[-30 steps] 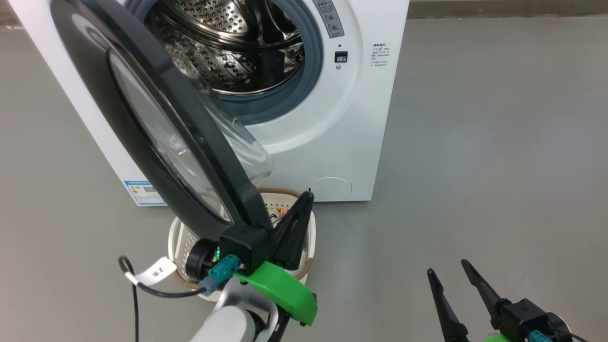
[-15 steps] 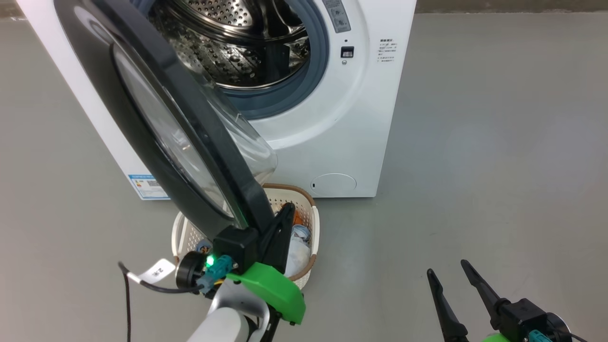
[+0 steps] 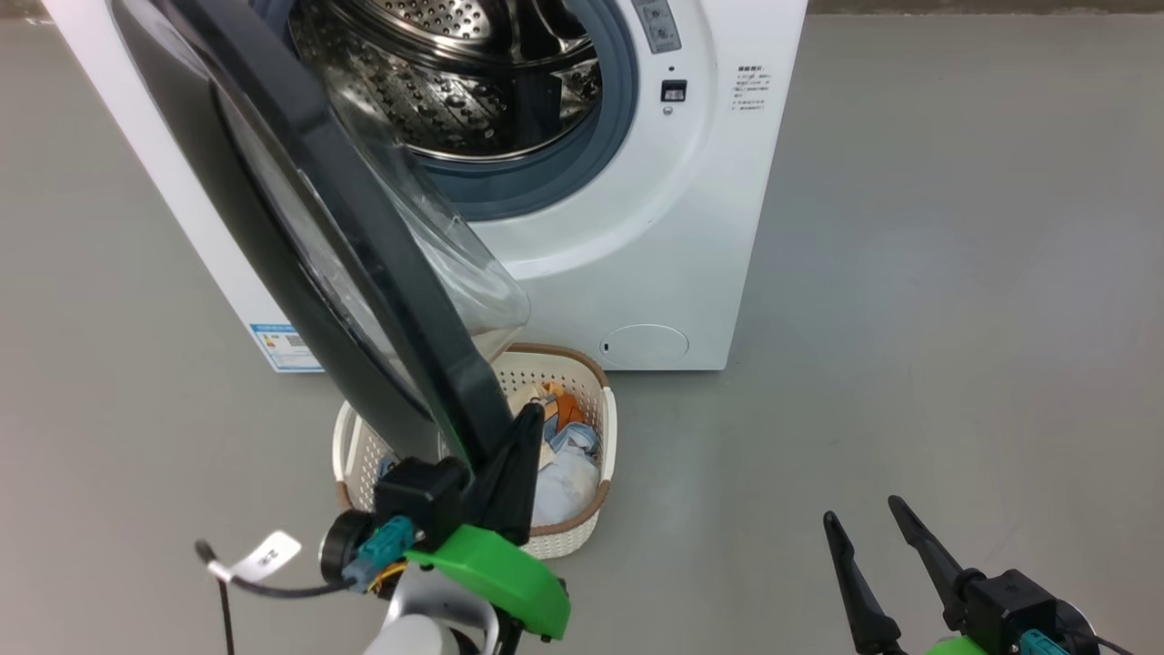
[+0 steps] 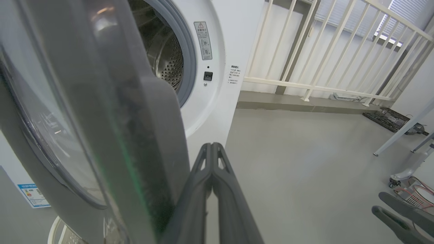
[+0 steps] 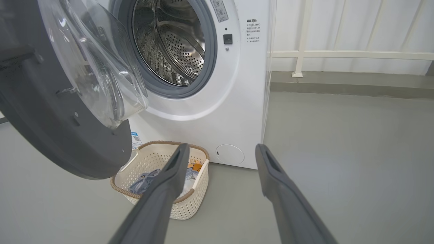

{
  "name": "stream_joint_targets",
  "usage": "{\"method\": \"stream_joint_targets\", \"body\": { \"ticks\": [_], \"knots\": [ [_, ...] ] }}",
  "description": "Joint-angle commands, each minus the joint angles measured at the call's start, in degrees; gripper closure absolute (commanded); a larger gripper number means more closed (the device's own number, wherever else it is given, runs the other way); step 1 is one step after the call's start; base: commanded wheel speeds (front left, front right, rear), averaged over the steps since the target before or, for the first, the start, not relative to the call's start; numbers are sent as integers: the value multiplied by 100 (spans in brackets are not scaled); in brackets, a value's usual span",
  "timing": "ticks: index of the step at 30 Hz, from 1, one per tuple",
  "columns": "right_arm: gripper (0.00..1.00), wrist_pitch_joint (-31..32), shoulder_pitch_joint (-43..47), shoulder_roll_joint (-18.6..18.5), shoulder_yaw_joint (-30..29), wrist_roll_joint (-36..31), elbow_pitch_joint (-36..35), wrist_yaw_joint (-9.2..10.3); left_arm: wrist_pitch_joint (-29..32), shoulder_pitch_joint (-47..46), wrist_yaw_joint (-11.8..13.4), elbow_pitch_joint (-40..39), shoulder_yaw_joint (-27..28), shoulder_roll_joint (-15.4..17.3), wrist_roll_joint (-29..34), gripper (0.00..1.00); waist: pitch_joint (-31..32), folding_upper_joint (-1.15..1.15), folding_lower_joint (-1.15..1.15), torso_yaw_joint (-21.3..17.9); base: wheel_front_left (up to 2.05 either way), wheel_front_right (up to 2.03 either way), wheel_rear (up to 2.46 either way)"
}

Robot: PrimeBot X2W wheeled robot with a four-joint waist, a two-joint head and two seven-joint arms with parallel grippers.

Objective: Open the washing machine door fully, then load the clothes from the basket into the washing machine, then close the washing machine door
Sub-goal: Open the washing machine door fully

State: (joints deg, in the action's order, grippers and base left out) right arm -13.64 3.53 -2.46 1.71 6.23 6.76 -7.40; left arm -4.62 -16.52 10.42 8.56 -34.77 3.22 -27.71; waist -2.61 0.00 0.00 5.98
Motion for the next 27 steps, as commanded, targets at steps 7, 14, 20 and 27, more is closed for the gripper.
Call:
{"method": "stream_joint_targets", "body": {
  "ticks": [7,14,20,27],
  "knots": [
    [0,-19,-144,-42,144,39,-137,-9,-17,257,383,-626,409,380,8,100,-74,0,0,68,0,0,0],
    [0,-25,-178,-42,160,21,-126,-9,62,539,625,-1120,430,555,117,100,-117,0,0,176,0,0,0],
    [0,-19,-176,-42,156,4,-110,-9,144,707,830,-1621,418,649,230,100,-120,0,0,341,0,0,0],
    [0,-5,-173,-42,165,3,-102,-9,290,917,976,-1861,394,728,236,100,-94,0,0,504,0,0,0]
  ]
}}
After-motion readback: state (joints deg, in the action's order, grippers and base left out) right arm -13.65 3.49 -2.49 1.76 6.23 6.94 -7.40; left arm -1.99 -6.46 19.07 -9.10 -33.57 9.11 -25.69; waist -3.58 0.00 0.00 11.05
